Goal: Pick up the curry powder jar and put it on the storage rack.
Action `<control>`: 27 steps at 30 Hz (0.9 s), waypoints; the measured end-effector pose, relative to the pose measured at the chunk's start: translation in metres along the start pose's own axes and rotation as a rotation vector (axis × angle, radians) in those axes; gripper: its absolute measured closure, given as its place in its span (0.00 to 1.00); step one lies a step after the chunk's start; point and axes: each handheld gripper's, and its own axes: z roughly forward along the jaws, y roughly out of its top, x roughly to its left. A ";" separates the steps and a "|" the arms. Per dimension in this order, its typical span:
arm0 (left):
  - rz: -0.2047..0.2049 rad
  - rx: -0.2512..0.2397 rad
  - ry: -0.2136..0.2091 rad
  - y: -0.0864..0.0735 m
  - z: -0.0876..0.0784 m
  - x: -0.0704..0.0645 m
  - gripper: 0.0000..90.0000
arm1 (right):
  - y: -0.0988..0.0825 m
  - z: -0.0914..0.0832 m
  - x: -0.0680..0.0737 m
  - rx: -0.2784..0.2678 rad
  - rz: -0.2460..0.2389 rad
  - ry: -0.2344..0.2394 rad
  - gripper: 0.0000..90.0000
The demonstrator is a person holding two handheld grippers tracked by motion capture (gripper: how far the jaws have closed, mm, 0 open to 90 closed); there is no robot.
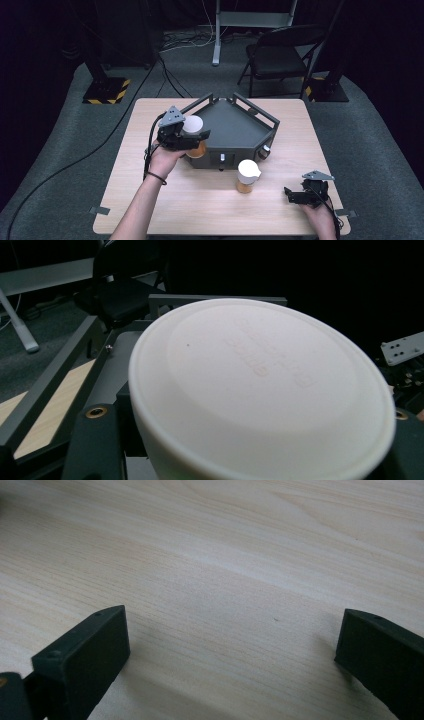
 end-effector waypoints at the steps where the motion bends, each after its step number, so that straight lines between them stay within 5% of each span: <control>1: -0.005 -0.002 0.001 0.001 0.002 0.002 0.37 | 0.000 0.000 0.000 0.000 0.000 0.000 0.00; 11: -0.045 0.006 0.050 0.015 0.027 0.013 0.37 | 0.000 0.000 0.000 0.000 -0.001 0.001 0.00; 27: -0.050 0.051 0.109 0.027 0.061 0.018 0.37 | 0.001 0.000 0.000 0.002 -0.002 0.002 0.00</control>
